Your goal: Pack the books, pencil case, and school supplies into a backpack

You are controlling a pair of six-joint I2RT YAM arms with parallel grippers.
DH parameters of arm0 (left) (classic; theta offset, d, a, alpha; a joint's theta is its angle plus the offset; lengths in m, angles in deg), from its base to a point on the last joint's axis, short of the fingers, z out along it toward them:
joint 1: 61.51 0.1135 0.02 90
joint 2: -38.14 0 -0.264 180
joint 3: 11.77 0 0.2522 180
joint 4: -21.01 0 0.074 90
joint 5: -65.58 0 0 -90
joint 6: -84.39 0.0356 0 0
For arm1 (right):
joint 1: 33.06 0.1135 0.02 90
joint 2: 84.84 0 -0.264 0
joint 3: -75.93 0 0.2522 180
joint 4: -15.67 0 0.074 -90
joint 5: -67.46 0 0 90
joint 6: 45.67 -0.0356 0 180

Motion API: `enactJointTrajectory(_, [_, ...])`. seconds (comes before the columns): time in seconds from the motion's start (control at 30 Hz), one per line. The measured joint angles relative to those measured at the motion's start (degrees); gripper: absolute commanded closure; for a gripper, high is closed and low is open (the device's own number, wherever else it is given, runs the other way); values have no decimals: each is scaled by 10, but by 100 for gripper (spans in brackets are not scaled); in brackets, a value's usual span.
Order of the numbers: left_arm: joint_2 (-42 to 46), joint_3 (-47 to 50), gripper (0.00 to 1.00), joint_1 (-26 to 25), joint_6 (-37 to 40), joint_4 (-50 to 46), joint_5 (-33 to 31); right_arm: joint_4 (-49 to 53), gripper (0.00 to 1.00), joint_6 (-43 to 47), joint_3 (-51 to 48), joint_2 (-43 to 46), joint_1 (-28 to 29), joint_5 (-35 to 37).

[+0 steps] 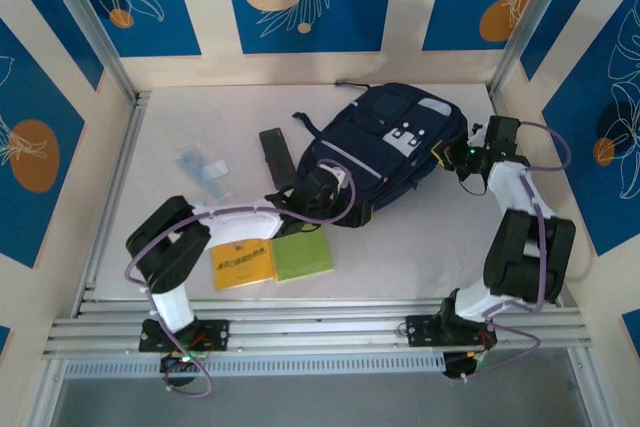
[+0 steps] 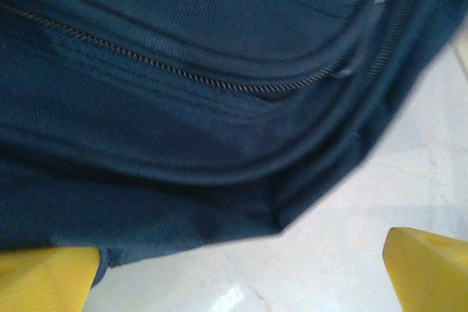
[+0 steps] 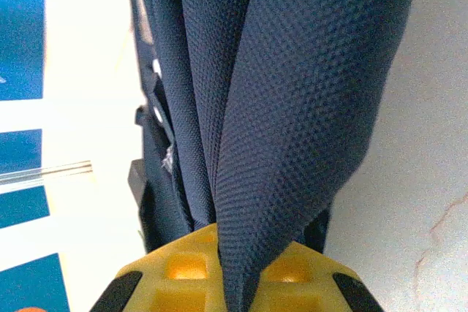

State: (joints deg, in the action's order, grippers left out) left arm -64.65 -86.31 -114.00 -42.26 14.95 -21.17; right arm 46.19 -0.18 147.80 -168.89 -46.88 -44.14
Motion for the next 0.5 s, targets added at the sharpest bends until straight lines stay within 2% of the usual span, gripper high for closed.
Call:
enactJointTrajectory(0.3, [-134,-152,0,21,96,-27,-71,9,100,-52,-86,151,11,57])
enactJointTrajectory(0.5, [-156,-244,0,54,175,-81,-111,7,100,-93,-109,177,40,89])
